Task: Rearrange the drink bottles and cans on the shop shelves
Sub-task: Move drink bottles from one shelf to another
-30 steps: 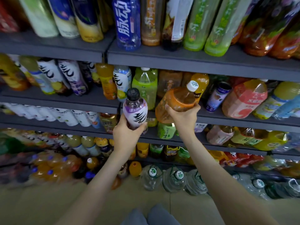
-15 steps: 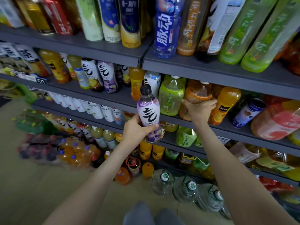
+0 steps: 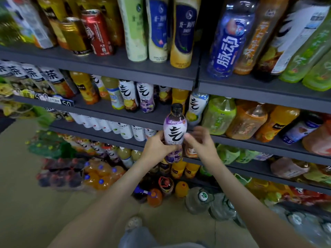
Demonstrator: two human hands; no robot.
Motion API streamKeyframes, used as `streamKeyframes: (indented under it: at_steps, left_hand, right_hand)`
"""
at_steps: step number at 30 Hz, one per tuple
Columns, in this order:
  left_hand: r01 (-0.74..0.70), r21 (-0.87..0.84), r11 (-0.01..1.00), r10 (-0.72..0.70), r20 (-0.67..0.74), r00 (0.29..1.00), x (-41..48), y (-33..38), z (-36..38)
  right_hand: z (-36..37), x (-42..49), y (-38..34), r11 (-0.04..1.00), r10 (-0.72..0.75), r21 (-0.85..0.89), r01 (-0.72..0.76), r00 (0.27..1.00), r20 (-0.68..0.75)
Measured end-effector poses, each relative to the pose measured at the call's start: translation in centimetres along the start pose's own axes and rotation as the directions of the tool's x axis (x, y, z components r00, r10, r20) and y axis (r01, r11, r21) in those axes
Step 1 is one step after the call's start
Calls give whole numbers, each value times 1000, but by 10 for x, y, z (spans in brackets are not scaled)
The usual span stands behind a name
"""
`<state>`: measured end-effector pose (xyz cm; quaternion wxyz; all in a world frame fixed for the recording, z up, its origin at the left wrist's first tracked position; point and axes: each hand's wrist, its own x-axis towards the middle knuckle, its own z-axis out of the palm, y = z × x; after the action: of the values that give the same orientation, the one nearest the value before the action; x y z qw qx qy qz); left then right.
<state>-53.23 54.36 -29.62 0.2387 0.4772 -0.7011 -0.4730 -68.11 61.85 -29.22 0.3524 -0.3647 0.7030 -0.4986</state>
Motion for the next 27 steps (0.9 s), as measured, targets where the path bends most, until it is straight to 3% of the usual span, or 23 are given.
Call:
streamKeyframes:
  at_steps: [2,6,15,17,20,22,27]
  left_hand:
    - [-10,44,999,8,50,999,8,-9,-31]
    - [-117,201,972,88,148,985,29,-27,-91]
    - [-184,200,962,87,414,906,86,-58,-155]
    - [-151,299,942,42,341,939,109,-68,-161]
    - [-135,306,943,144,-6,990,143,-86,-162]
    - [-172,246,954,218,-174,960,158,-92,-156]
    - [-227,171,959,274,-340,900,186,-97,-124]
  right_hand:
    - [39,1,-13,999,-8,-45,15,988,152]
    - [102,10,-38,997,-1,-73,12,988,155]
    - [173,30,-51,987,-25,-159,5,992,-125]
    - [176,35,-45,984,-16,-177,-17,983,-185]
    - [175,48,-26,985,-21,-171,-29,958,-284]
    - [174,56,-13,989,-54,-148,2,936,-347]
    - [175,75,10,992,-126,-77,101,881,-455]
